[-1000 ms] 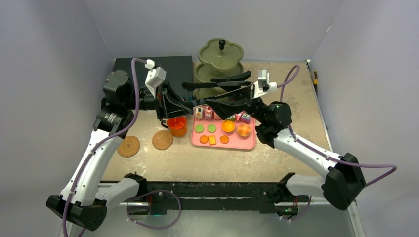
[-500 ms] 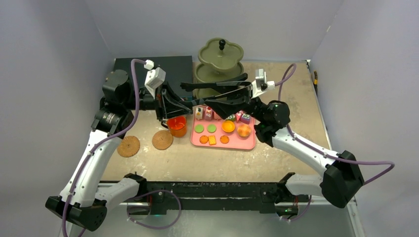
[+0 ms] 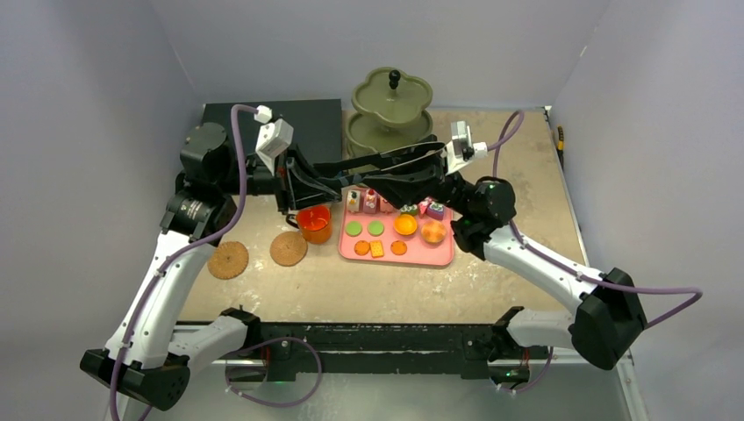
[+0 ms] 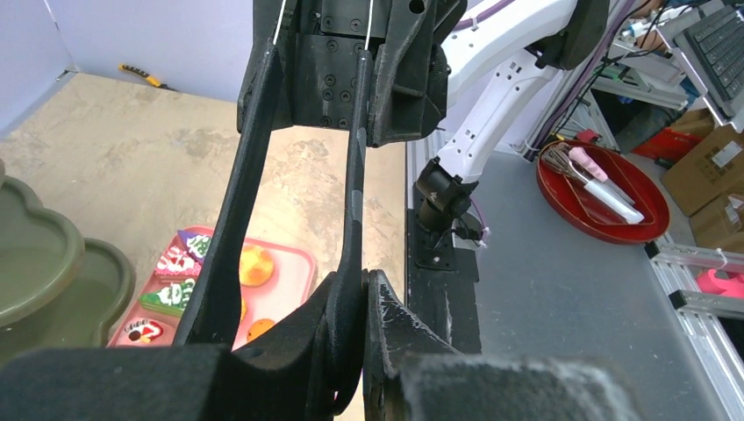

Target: Serve the afternoon tea

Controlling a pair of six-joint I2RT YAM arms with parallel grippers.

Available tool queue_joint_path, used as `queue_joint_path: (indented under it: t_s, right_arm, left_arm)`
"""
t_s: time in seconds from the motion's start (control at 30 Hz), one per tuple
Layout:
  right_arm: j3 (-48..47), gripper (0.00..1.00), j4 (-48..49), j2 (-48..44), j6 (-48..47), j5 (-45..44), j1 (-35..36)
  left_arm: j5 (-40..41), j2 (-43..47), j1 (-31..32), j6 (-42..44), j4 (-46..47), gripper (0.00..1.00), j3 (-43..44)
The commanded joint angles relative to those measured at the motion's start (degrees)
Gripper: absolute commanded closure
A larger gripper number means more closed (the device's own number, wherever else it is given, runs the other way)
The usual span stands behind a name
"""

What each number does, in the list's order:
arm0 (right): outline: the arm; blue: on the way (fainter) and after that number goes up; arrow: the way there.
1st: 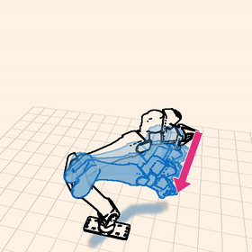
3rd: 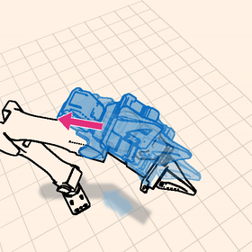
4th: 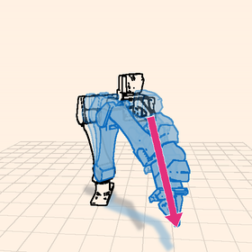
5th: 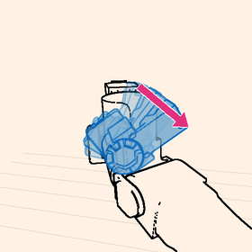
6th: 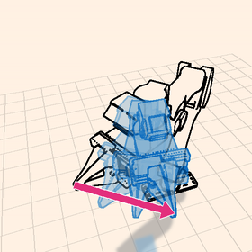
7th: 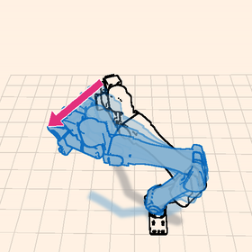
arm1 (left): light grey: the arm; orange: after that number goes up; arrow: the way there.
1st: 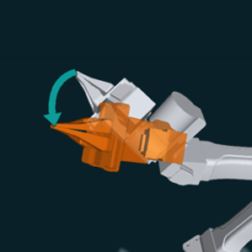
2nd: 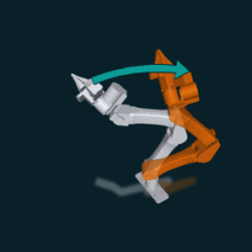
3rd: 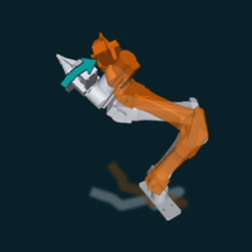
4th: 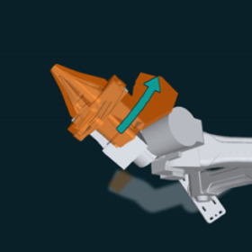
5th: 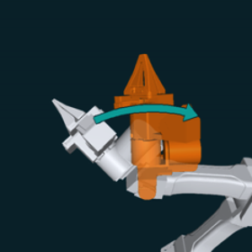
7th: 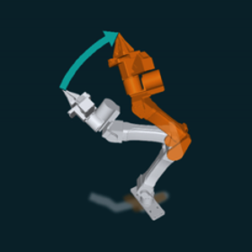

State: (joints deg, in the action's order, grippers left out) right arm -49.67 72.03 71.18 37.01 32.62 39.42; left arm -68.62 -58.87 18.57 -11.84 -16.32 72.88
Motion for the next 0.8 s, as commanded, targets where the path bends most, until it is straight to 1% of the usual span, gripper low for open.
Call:
queue_joint_path:
  t_s: [0.0, 0.03, 0.17, 0.2, 0.27, 0.33, 0.4, 0.5, 0.6, 0.77]
  right_arm:
    - [-2.67, 0.5, -1.19, -2.2, -1.36, 0.16, 0.06]
    - [-2.6, 0.5, -2.68, -2.84, -2.29, -0.5, 0.03]
    - [-2.52, 0.51, -9.8, -4.98, -7.54, -3.37, -0.03]
    - [-2.49, 0.51, -11.75, -5.71, -9.09, -4.27, -0.04]
    - [-2.31, 0.51, -16.27, -7.3, -12.23, -6.7, -0.03]
    - [-2.23, 0.51, -20.88, -9.03, -15.96, -9.47, -0.02]
    - [-2.07, 0.49, -27.03, -10.89, -19.86, -14.04, -0.04]
    - [-0.69, 0.48, -33.75, -13.19, -24.16, -18.68, 0.04]
    - [2.09, 0.49, -37.97, -15.03, -26.12, -24.17, -0.04]
    - [8.75, 0.49, -40.55, -17.35, -29.54, -33.61, -0.04]
  left_arm:
    - [0.35, 0.29, 0.24, 3.62, -4.14, 0.85, 3.71]
    - [1.07, 0.18, 0.3, 4.4, -5.19, 0.69, 4.39]
    - [3.57, -0.87, 0.24, 9.18, -12.26, 0.27, 8.6]
    - [4.63, -1.14, 0.29, 10.58, -14.6, 0.19, 9.65]
    - [8.15, -1.84, 0.24, 14.62, -19.77, 0.12, 12.37]
    - [13.28, -2.32, 0.29, 17.97, -24.4, 0.1, 15.27]
    - [20.78, -2.34, 0.24, 19.27, -26.73, 0.07, 17.35]
    - [29.86, -2.21, 0.2, 19.58, -28.34, 0.05, 18.87]
    - [36.35, -2.93, 0.25, 18.62, -29.71, 0.03, 19.26]
    - [43.23, -6.49, 0.24, 17.47, -33.06, 0.01, 20.92]
